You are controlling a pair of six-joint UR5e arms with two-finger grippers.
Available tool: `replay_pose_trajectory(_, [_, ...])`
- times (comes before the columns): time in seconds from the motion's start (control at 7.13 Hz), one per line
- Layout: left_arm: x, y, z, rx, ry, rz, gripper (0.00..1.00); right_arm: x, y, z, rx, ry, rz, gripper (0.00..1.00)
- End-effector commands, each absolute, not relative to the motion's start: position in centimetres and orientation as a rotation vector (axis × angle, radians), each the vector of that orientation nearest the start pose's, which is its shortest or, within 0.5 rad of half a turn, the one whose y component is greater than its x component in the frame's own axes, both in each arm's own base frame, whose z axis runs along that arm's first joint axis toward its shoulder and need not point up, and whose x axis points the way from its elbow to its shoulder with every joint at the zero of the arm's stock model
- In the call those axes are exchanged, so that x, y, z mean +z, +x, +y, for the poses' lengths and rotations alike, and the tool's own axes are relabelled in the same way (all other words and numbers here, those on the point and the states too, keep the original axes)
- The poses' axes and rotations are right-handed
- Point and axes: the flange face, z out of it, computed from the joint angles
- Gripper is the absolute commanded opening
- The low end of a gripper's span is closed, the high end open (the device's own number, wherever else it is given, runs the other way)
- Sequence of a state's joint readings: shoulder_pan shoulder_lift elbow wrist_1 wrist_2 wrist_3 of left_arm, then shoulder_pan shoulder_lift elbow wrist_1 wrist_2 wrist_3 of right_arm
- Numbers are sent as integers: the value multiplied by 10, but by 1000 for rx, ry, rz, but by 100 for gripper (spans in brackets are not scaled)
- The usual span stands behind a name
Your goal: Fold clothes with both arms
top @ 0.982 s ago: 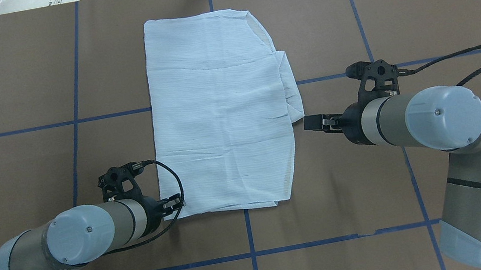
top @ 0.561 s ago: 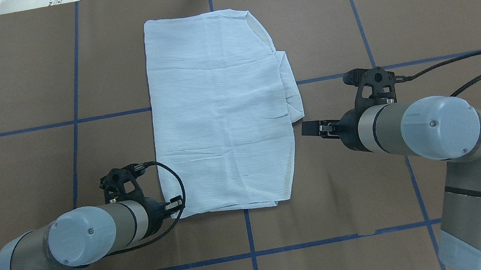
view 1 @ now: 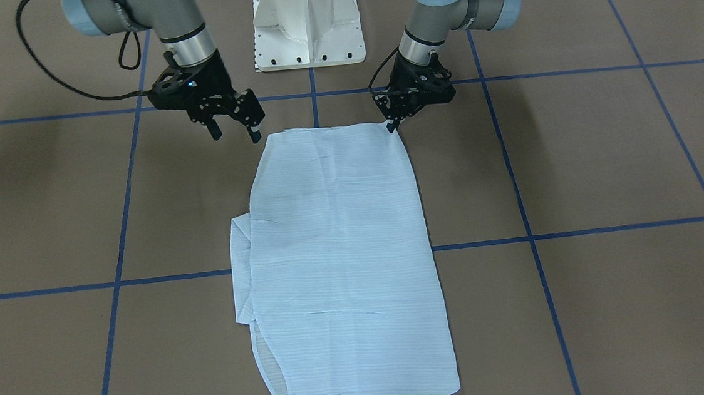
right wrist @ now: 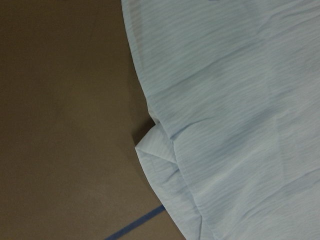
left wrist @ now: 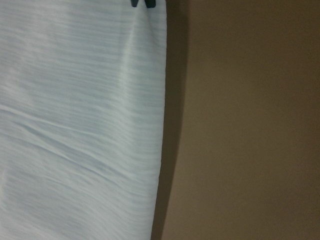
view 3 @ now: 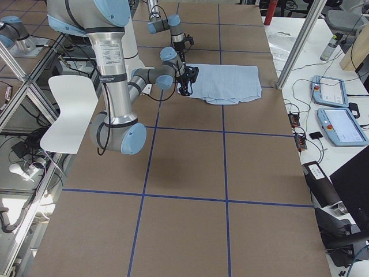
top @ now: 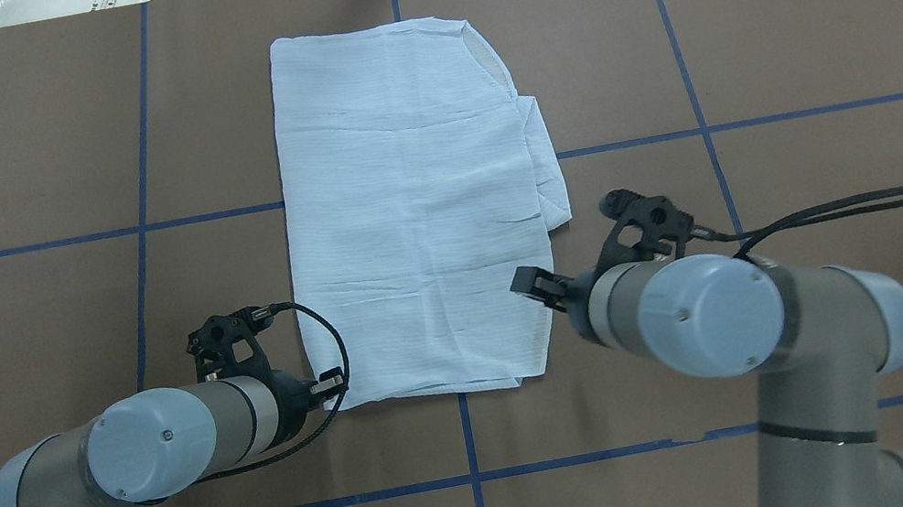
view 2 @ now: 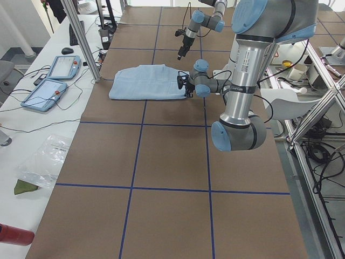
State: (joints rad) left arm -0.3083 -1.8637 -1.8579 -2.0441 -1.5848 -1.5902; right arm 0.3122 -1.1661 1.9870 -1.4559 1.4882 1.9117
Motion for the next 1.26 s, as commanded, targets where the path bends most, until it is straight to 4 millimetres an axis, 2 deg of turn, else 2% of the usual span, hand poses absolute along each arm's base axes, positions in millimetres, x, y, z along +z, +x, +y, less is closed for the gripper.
replay_pose_trajectory(0.0, [316,518,-305,-301,156,1050,0,216,-568,-283,830,-25,-862,86])
replay_pose_trajectory(0.14, [314,518,-305,-302,157,1051,0,214,-587,-287,842,-24,-844,83])
replay_pose_trajectory(0.42, [313,517,-304,-300,157,1056,0,224,-607,-288,854,-24,-806,83])
replay_pose_trajectory(0.84, [313,517,-304,-300,157,1056,0,233,-618,-275,879,-46,-786,82])
replay_pose_trajectory(1.12, [313,517,-305,-302,159,1056,0,235,-619,-275,884,-46,-782,81])
